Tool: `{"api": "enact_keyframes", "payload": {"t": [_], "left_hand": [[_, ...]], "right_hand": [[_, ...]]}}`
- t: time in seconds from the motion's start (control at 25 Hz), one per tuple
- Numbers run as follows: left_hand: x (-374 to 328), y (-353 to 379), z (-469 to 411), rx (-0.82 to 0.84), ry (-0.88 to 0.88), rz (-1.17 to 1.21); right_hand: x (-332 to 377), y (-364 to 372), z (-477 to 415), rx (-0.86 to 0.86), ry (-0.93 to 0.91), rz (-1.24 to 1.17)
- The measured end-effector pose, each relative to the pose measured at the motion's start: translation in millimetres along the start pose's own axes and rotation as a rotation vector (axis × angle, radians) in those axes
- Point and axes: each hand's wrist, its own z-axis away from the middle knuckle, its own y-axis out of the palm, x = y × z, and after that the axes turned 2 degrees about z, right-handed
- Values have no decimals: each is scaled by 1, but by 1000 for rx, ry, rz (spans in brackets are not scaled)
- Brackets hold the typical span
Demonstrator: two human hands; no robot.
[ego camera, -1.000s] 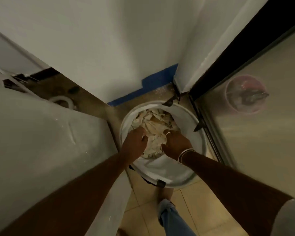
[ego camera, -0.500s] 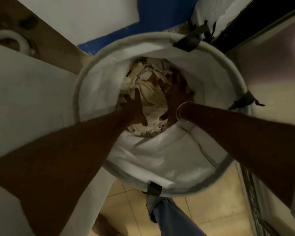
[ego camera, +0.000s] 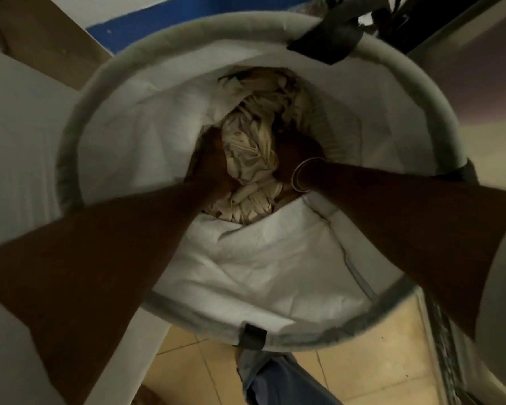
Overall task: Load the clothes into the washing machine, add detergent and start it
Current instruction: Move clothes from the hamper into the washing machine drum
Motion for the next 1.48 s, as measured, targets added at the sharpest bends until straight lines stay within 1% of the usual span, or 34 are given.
{"api": "enact_keyframes", "payload": {"t": [0.08, 0.12, 0.16, 0.2, 0.24, 0.28, 0.32, 0.36, 0.44, 0.56, 0.64, 0.8, 0.92, 1.04, 1.2, 1.28, 1.36, 1.48], "left_hand": [[-23, -15, 14, -7, -41, -140], [-30, -26, 23, -84, -46, -216], [-30, -46, 34, -139, -51, -217], [-46, -75, 52, -200, -159, -309], [-57, -93, 71, -183, -179, -299], [-72, -101, 78, -173, -126, -197], [-80, -118, 97, -62, -53, -129], [-87, -140, 117, -17, -19, -145], [-102, -178, 149, -39, -28, -183], [-125, -238, 205, -28, -21, -198], [-136, -273, 242, -63, -15, -209], [-152, -326, 306, -83, 21, -198], [-161, -361, 347, -127, 65, -121], [-166, -388, 379, -127, 121, -65], [-167, -407, 407, -108, 160, 28], [-166, -410, 418, -128, 159, 62], [-165, -412, 428, -133, 159, 123], [-164, -416, 442, -153, 124, 133]], "right_hand": [[9, -12, 10, -40, 29, -80], [17, -24, 23, -52, 47, -98], [24, -39, 34, -40, 78, -131], [28, -56, 44, -15, 119, -164], [31, -72, 55, 15, 153, -192], [34, -90, 70, 45, 190, -224], [38, -109, 88, 65, 223, -264], [41, -126, 106, 73, 265, -315], [47, -161, 145, 51, 301, -419], [61, -208, 210, -36, 246, -508], [76, -235, 249, -96, 228, -492], [105, -289, 319, -174, 194, -451], [116, -323, 359, -279, 196, -436], [123, -346, 392, -305, 196, -350], [127, -362, 427, -338, 211, -263], [128, -361, 440, -397, 223, -238], [133, -359, 449, -418, 201, -193], [137, -359, 461, -427, 200, -290]]}}
